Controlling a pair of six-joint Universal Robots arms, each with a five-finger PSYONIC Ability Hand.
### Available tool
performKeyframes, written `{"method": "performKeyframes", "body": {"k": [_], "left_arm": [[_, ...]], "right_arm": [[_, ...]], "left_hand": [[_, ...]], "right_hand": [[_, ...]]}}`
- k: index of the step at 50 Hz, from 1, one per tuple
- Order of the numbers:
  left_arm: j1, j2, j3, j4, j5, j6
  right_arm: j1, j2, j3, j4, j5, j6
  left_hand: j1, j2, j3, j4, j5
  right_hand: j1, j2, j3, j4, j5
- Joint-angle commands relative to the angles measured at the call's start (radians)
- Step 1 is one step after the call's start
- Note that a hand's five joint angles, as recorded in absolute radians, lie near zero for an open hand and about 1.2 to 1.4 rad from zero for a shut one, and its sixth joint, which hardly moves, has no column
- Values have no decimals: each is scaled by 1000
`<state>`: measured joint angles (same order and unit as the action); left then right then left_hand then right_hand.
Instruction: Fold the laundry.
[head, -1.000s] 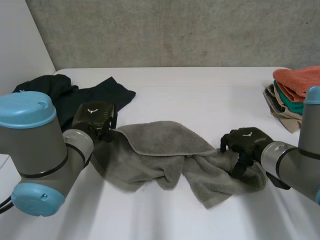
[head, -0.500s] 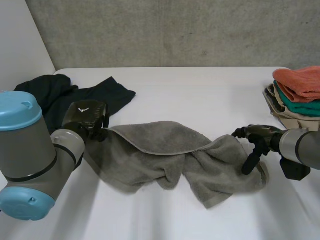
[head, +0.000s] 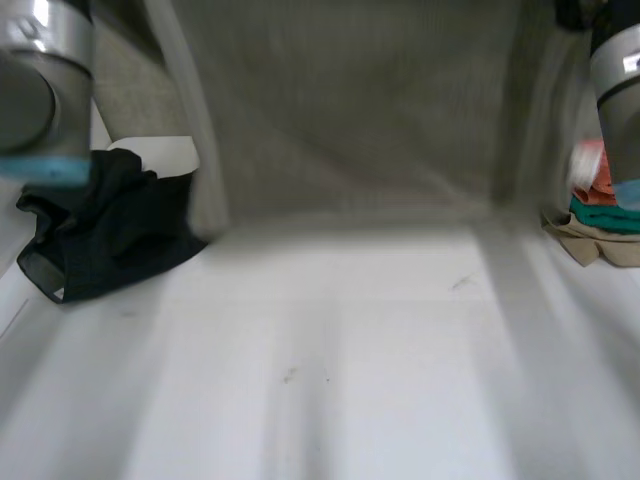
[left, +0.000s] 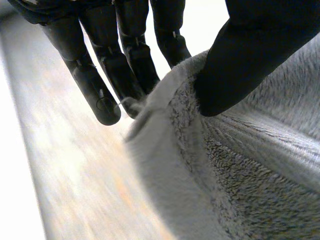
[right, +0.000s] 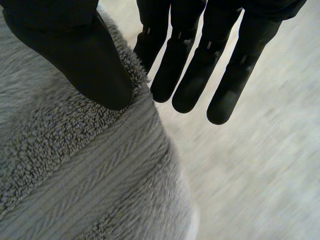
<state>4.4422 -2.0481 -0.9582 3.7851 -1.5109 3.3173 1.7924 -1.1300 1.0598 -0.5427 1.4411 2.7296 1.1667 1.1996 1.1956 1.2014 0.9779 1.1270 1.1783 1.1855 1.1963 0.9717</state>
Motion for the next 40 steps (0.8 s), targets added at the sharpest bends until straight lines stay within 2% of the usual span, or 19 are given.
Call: {"method": "performKeyframes", "body": {"k": [1,11,20,26,29,32,40], "left_arm": [[17,9,-28,93,3,-1],[20,42,-379,56,8,1],[20,40,-730,59,15,7],[22,95,-844,61,44,7],[26,141,-881,59,58,7],[28,175,-906,59,74,7],[29,197,-916,58,92,7]], "right_arm": [[5,-17,54,-42,2,-24],[12,6,209,127,-2,-27],[4,124,440,251,-13,-59],[1,110,462,383,-8,-90],[2,87,430,501,-18,-96],[-4,67,344,617,-24,-100],[-31,88,139,788,-103,-102]], "left_hand": [[230,197,201,195,244],[230,197,201,195,244],[230,197,201,195,244],[230,197,201,195,244],[230,197,201,195,244],[230,197,201,195,244],[230,197,201,195,244]], "right_hand": [[269,218,211,200,250],[269,218,211,200,250],[269,218,211,200,250],[269,218,211,200,250],[80,29,22,11,61],[-541,-592,-599,-610,-560],[-596,-647,-654,-665,-615]]}}
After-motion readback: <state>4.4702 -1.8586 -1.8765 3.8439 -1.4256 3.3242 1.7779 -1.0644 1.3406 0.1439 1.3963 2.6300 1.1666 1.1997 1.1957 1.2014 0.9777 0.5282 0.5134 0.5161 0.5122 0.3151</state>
